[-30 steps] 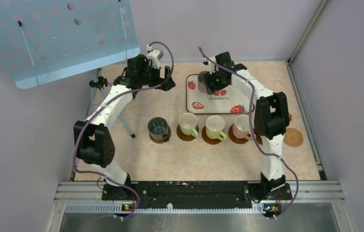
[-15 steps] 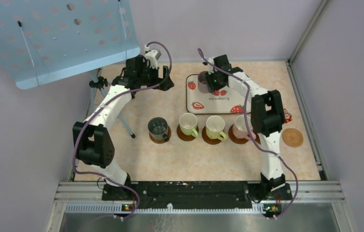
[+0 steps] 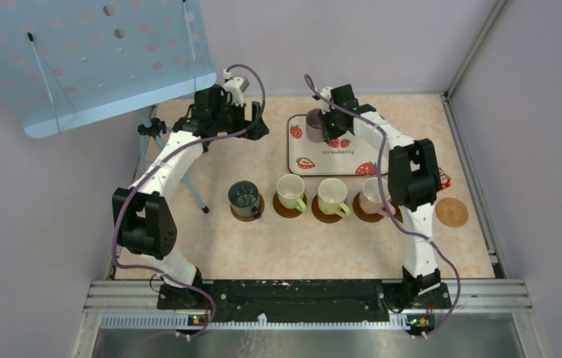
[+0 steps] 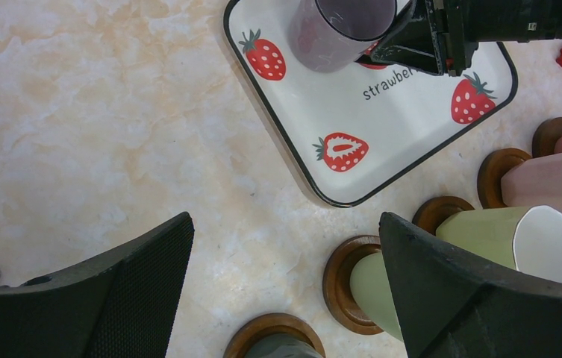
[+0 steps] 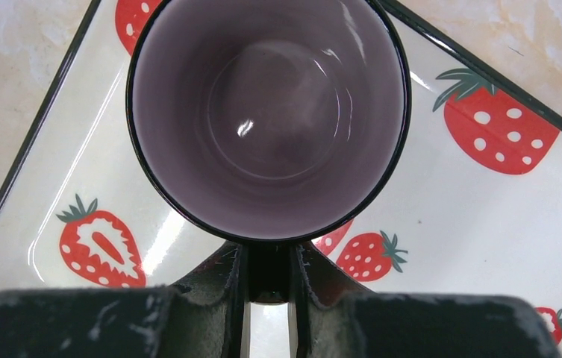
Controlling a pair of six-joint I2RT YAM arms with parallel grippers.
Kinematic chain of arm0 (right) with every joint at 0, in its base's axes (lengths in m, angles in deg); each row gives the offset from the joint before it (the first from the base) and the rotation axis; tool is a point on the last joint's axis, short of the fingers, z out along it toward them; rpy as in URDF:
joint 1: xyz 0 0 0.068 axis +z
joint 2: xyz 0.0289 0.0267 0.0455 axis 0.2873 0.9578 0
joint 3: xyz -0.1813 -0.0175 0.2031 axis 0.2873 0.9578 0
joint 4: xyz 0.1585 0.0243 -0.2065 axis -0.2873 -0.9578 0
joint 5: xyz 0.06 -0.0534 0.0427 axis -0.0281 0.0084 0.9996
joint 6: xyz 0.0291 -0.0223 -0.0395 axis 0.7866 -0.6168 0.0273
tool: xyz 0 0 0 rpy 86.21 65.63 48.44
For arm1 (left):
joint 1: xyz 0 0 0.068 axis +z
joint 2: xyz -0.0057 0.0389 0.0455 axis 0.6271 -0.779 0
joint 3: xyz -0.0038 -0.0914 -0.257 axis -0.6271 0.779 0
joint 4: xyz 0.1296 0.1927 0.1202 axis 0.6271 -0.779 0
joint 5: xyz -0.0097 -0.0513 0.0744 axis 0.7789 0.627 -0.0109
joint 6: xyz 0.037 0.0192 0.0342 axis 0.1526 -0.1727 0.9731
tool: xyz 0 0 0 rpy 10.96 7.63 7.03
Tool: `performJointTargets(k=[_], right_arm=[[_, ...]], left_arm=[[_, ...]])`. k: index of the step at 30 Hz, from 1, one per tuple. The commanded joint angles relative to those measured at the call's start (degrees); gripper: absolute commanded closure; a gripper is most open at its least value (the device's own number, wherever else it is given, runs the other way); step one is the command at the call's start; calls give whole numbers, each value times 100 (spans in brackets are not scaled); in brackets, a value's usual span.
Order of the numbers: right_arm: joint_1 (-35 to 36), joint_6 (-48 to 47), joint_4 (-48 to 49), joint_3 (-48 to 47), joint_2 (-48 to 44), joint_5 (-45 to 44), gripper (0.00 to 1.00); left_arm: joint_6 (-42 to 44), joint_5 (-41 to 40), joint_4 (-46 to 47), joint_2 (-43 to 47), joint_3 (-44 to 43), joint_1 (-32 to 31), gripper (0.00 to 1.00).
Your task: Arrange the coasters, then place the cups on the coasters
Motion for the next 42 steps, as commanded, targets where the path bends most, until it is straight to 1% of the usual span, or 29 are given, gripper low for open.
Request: performJointTargets(k=[1, 7, 12, 16, 21, 26, 27, 28, 30, 35, 38, 42], right_arm=[[-224, -182, 154, 133, -846, 129, 100], [-700, -299, 571, 707, -1893, 644, 100], [-1178, -439, 500, 1119, -2642, 1088, 100], [-1796, -686, 200, 1567, -3482, 1492, 100], [-2901, -1319, -346, 2218, -4520, 2048, 100], [-4241, -2012, -1153, 2725, -5278, 2530, 100], [-4635, -2196, -1307, 2848, -5388, 2653, 100], [-4827, -2374, -1461, 2898, -5485, 2744, 100], [-5470, -2750, -1763, 3079, -5665, 2889, 100], [-6735, -3531, -2266, 3571, -5972, 3249, 100], [-7224, -3885, -2477, 3885, -6109, 3398, 100], [-7601, -4306, -2484, 4455, -6337, 3469, 100]], left_arm=[[-47, 222, 238, 176, -102, 32, 1], [-130, 564, 457, 129, 10, 36, 1], [-174, 814, 591, 84, 34, 27, 1], [-196, 986, 679, 53, 68, 19, 1], [-185, 1223, 739, 2, 105, -74, 1], [-152, 1388, 942, -11, 311, -288, 1], [-116, 1387, 983, -25, 335, -350, 1], [-104, 1390, 1031, -47, 339, -386, 1], [-88, 1407, 1084, -91, 296, -467, 1], [-33, 1431, 1113, -255, 63, -535, 1], [9, 1435, 1021, -364, -150, -552, 1], [48, 1438, 903, -465, -354, -575, 1]])
